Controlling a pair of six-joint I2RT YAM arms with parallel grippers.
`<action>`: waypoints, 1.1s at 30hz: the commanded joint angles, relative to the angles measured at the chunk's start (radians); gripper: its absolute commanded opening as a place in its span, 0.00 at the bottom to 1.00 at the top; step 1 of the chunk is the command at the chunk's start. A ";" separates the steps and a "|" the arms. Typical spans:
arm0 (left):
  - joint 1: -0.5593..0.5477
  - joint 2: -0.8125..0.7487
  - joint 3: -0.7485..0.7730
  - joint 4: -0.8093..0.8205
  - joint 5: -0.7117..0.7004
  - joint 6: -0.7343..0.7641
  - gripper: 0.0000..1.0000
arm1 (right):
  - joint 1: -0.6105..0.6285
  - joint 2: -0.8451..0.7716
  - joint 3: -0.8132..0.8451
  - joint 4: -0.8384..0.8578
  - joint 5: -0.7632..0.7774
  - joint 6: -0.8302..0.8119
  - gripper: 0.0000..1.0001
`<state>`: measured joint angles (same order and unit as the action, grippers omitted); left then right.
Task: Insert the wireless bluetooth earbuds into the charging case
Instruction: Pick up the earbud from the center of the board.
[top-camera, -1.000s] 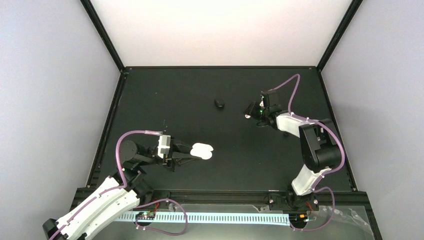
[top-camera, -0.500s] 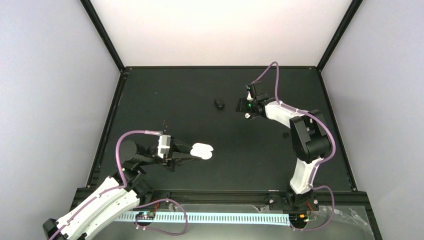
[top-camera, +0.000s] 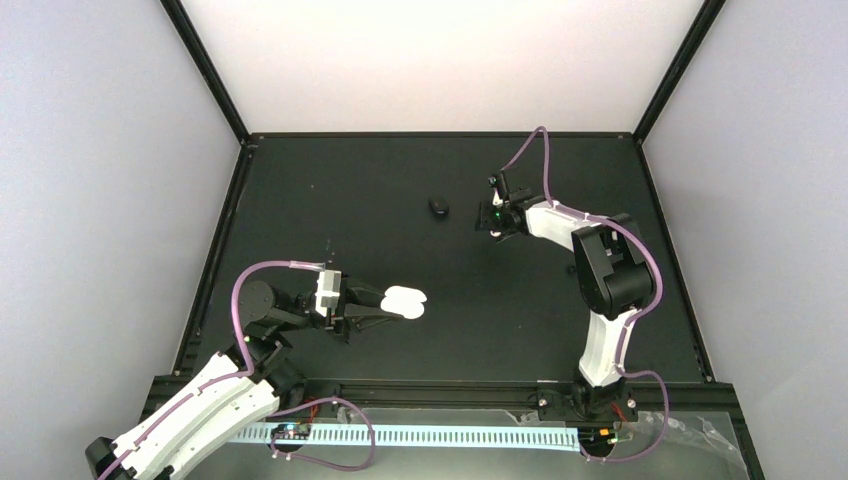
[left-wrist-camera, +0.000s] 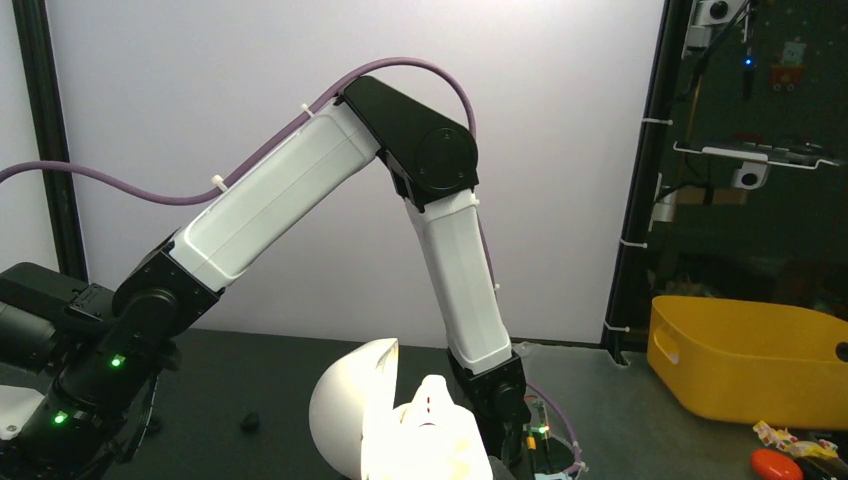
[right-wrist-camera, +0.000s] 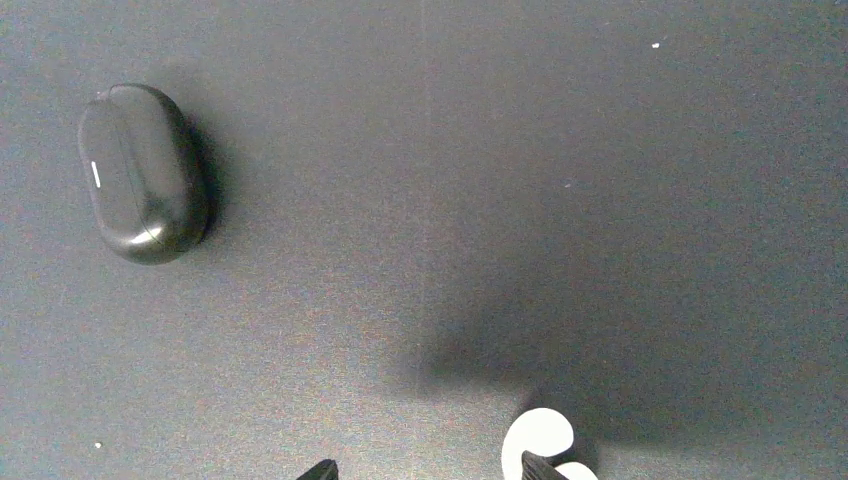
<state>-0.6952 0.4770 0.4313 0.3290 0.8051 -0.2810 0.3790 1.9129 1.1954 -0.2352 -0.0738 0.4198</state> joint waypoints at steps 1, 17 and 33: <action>-0.006 -0.007 0.006 0.009 0.002 0.000 0.02 | -0.002 0.016 0.021 -0.010 0.036 -0.019 0.48; -0.005 -0.009 0.006 0.007 0.001 -0.001 0.02 | -0.003 0.014 0.021 -0.032 0.132 -0.047 0.38; -0.005 -0.006 0.006 0.008 -0.001 -0.004 0.02 | -0.005 0.000 0.017 -0.036 0.206 -0.061 0.27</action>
<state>-0.6952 0.4770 0.4313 0.3290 0.8051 -0.2810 0.3790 1.9141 1.1992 -0.2520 0.0906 0.3706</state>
